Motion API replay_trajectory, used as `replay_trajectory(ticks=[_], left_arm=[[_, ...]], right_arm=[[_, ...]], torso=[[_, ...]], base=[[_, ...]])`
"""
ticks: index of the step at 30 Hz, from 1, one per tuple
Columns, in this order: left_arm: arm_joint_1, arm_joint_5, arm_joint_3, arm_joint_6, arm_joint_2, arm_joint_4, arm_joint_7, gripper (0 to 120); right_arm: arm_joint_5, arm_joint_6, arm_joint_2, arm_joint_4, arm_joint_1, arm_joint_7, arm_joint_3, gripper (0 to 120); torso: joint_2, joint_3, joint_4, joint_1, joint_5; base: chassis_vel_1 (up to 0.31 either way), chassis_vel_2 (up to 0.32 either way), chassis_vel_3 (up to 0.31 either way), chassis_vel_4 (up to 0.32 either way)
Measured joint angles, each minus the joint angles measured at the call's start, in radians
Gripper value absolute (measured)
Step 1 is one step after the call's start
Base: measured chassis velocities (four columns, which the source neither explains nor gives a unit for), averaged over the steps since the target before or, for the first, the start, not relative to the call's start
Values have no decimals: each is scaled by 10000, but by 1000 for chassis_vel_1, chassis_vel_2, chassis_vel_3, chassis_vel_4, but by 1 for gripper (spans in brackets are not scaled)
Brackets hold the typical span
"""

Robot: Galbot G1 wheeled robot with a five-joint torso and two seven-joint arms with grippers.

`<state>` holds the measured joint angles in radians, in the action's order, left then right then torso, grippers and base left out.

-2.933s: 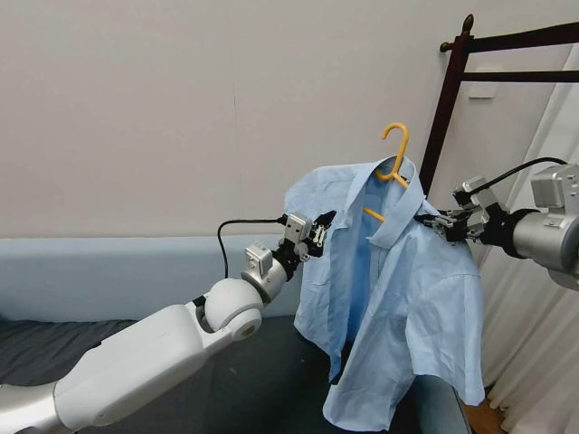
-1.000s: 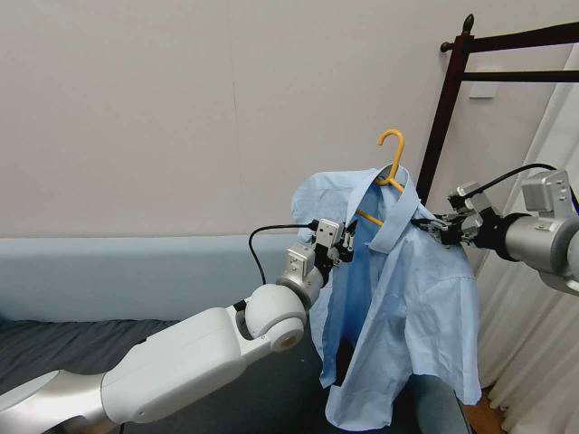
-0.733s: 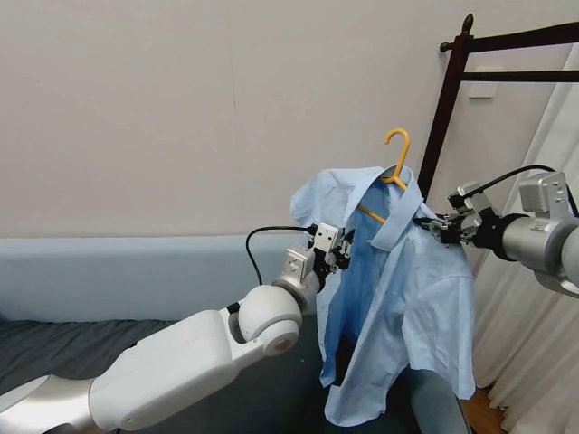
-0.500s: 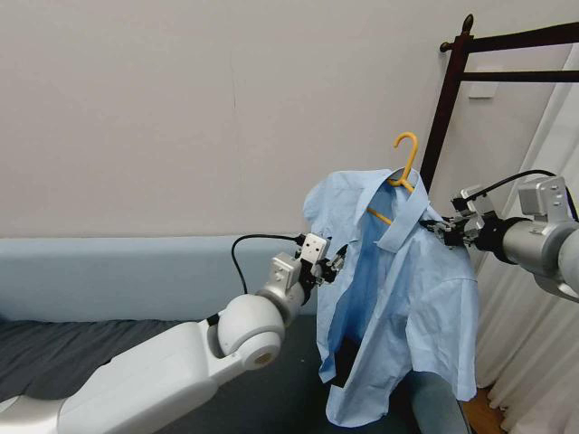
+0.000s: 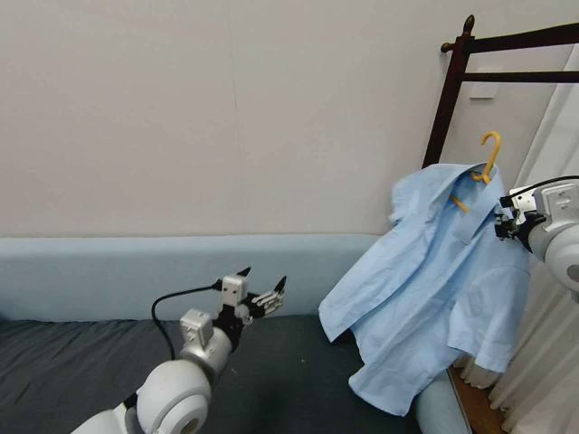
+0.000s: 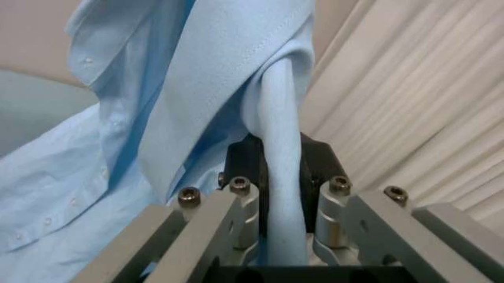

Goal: Pick up the clothes from the sofa and hang them on the clothes hanger.

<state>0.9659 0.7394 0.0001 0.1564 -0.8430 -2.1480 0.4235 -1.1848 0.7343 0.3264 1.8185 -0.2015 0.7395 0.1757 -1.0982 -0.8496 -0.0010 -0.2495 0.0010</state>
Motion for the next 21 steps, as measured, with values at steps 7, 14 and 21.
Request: replay_trajectory(ticks=[7, 14, 21], left_arm=[[2126, -1231, -638, -203, -493, -220, -69, 100], [3271, -1844, -982, -377, -802, -525, -61, 100], [3426, -2302, -1034, -527, -854, -639, -106, 100]], right_arm=[[2251, 14, 2139, -2935, 3819, -465, 3839, 8], [1997, 12, 3338, -4985, 5820, -186, 5005, 8], [1793, 12, 3562, -5760, 6863, -375, 5504, 8]], torso=[[1, -3, 12, -1, -7], [1, -3, 5, -2, 0], [1, -3, 5, -3, 1]], base=[[0, 0, 0, 0], [0, 0, 0, 0], [0, 0, 0, 0]])
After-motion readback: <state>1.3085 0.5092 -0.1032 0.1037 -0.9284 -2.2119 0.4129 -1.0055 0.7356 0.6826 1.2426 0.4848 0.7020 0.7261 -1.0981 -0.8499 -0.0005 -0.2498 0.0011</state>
